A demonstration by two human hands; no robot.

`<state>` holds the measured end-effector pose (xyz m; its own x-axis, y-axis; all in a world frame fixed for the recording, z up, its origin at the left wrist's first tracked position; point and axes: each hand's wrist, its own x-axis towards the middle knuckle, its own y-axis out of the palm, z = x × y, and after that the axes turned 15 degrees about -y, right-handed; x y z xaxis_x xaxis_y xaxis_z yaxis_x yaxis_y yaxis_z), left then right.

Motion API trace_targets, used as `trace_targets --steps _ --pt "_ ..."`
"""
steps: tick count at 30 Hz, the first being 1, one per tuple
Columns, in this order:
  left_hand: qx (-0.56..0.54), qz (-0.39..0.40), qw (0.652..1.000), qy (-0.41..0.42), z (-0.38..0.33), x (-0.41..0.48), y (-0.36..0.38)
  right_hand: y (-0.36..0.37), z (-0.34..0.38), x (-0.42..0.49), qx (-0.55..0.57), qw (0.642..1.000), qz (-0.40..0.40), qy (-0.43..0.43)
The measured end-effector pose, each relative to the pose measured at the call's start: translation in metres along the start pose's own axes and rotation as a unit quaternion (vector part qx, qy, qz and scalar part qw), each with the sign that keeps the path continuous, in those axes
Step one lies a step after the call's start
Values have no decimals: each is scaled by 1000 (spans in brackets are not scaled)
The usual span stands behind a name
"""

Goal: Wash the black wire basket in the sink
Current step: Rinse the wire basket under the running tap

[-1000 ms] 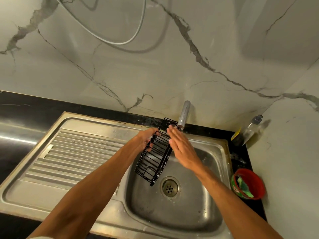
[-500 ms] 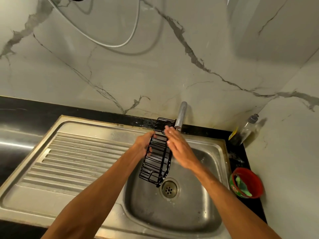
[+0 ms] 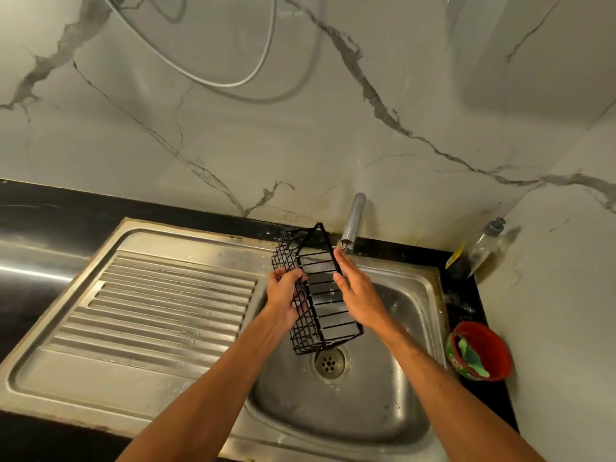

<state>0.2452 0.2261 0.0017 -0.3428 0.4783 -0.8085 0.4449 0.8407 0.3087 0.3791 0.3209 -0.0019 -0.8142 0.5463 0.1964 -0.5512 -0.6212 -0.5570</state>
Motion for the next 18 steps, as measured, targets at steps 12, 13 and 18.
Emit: trace_targets --steps 12,13,18 --pt "-148 -44 986 62 2 -9 24 12 9 5 -160 987 -8 29" --pt "-160 -52 984 61 2 -10 26 13 12 5 -164 985 -10 52" --pt "-214 -102 971 39 8 -10 38 33 20 7 -227 972 -12 -51"
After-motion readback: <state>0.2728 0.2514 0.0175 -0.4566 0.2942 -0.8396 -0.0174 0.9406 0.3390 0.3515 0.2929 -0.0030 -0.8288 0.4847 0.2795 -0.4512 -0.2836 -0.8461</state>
